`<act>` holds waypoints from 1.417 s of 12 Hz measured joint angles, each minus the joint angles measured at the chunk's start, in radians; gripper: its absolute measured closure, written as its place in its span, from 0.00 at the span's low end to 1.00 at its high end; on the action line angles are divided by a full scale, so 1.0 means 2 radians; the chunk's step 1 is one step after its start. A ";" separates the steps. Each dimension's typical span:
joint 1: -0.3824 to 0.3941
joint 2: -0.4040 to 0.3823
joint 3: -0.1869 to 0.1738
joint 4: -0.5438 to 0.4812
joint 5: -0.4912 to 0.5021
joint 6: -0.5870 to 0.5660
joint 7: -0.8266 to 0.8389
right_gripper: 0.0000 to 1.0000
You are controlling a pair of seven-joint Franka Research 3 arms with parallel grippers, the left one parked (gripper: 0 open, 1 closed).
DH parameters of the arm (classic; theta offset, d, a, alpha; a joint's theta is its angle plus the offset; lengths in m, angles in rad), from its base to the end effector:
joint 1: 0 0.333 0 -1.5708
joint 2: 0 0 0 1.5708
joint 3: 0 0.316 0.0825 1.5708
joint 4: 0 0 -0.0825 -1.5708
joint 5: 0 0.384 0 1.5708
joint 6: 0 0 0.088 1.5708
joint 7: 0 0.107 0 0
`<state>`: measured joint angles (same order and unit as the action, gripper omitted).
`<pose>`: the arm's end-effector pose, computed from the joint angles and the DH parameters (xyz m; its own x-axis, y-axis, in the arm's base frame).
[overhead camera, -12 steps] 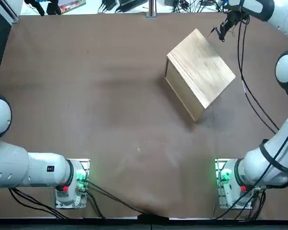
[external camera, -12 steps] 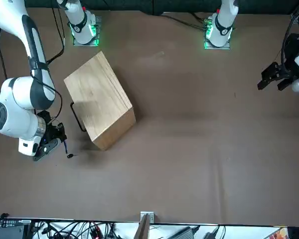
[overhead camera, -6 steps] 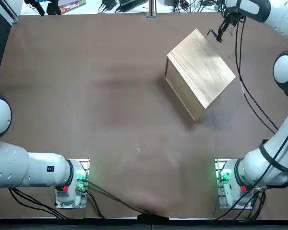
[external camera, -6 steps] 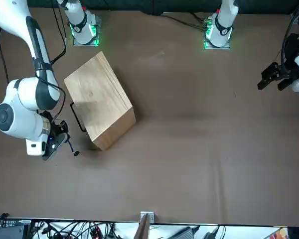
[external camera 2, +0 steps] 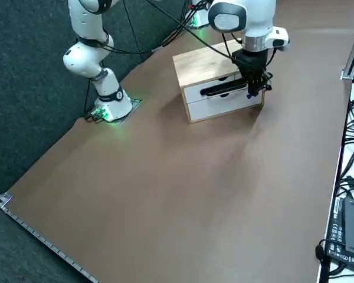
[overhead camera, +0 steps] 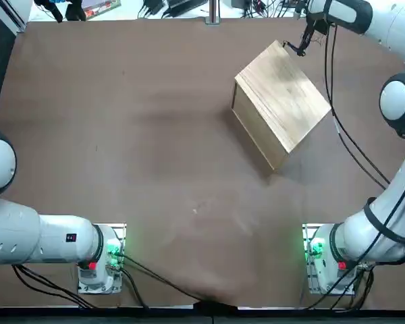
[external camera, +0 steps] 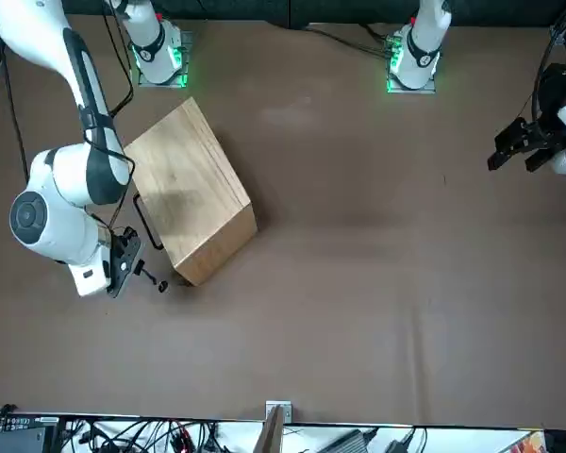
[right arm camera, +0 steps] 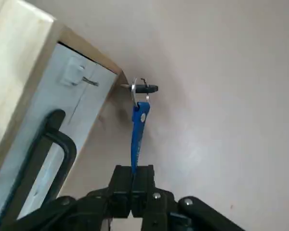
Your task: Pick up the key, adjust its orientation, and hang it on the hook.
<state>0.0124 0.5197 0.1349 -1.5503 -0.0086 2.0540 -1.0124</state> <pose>0.6858 0.0879 0.3492 0.4121 0.9101 0.0440 0.9109 -0.4105 -0.0414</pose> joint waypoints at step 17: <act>0.001 0.019 0.005 0.003 0.007 0.008 -0.141 0.98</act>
<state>0.0153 0.5569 0.1454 -1.5444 0.0048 2.0694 -1.2936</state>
